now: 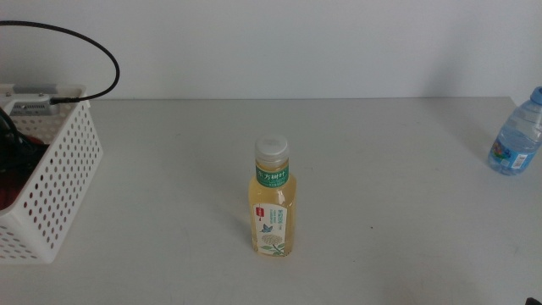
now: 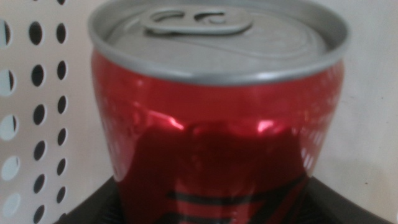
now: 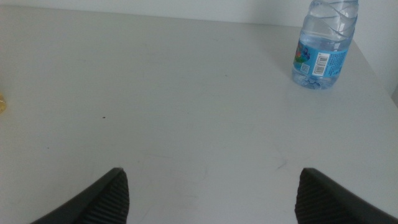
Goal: Use arms to grab the bottles and put them into the dustbin to the left of the table.
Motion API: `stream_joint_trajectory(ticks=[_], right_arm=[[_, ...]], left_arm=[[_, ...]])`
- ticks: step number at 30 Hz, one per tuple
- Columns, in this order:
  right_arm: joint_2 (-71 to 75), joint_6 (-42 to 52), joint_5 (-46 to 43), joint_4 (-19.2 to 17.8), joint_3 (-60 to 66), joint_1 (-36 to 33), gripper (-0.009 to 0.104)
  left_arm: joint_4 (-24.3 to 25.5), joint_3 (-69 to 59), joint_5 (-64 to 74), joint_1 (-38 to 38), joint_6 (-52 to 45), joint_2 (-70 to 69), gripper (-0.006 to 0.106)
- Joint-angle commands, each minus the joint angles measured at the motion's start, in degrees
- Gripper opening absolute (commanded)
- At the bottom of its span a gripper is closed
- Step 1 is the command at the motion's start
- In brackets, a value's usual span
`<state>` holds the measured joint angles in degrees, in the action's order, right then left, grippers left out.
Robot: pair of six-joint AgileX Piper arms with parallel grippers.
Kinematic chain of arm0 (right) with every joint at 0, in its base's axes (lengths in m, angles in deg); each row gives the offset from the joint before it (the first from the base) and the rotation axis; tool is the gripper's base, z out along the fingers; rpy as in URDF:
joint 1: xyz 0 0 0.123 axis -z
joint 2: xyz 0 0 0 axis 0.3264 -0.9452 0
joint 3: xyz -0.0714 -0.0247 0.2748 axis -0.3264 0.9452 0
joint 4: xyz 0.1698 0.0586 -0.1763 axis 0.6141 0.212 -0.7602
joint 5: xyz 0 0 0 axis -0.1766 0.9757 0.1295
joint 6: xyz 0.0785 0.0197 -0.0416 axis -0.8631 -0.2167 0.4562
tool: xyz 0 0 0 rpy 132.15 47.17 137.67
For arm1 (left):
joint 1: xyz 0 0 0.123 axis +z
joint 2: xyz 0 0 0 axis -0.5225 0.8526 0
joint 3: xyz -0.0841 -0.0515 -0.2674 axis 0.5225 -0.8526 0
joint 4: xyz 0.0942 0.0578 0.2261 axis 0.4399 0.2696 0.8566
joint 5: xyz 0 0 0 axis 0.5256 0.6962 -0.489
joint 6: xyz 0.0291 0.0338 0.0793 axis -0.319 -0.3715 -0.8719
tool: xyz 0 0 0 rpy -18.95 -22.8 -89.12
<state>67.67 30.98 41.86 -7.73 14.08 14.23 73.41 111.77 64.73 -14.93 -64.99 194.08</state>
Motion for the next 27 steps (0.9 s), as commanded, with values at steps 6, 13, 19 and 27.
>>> stream_joint_trajectory(ticks=[6,13,19,27], right_arm=[[1.2,0.7,-3.7,-0.5,-0.6,0.3,0.075],[1.2,0.7,-3.7,-0.5,-0.6,0.3,0.075],[1.2,0.7,-3.7,-0.5,-0.6,0.3,0.075],[1.2,0.7,-3.7,-0.5,-0.6,0.3,0.075]], left_arm=[[-0.4,1.9,-3.3,-0.1,0.3,-3.5,0.021],[-0.3,1.9,-3.3,-0.1,0.3,-3.5,0.074],[-1.2,2.9,-1.0,-0.1,0.3,-3.7,0.074],[-1.7,7.9,4.3,-0.1,0.7,-9.8,0.074]])
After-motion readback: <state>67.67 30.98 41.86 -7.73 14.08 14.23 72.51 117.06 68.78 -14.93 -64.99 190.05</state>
